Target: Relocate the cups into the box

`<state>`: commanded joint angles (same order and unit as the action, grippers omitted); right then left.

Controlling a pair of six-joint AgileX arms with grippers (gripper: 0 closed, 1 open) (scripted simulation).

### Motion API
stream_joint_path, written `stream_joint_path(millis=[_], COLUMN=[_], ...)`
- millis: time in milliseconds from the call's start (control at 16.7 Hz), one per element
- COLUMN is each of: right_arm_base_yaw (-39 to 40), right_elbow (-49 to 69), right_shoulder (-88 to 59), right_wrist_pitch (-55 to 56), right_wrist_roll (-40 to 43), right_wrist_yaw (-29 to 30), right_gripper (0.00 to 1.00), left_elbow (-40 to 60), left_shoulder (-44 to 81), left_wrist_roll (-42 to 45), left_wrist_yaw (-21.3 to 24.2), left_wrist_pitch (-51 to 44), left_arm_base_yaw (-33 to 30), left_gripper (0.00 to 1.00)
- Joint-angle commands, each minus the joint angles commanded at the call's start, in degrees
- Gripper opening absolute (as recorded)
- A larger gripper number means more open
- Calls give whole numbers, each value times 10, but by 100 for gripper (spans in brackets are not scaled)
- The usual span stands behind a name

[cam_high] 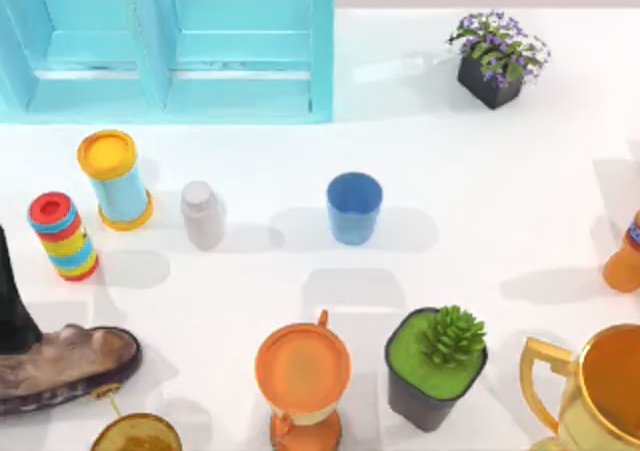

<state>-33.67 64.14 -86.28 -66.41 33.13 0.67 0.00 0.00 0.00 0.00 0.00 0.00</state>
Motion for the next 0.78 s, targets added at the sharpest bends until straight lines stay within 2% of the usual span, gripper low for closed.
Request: stream_joint_path(millis=[360,780], right_arm_base_yaw=[-1,-4], right_elbow=[23,214], right_shoulder=[-3,-11], right_wrist_pitch=[-22,-204], right_wrist_roll=[1,3], right_wrist_yaw=[-1,-1], right_gripper=[100,100], left_elbow=[0,0], left_shoulder=[0,0], left_wrist_roll=[0,0], left_wrist_yaw=[0,0], left_wrist_pitch=[0,0], left_arm_base_yaw=[0,0], left_gripper=[100,100])
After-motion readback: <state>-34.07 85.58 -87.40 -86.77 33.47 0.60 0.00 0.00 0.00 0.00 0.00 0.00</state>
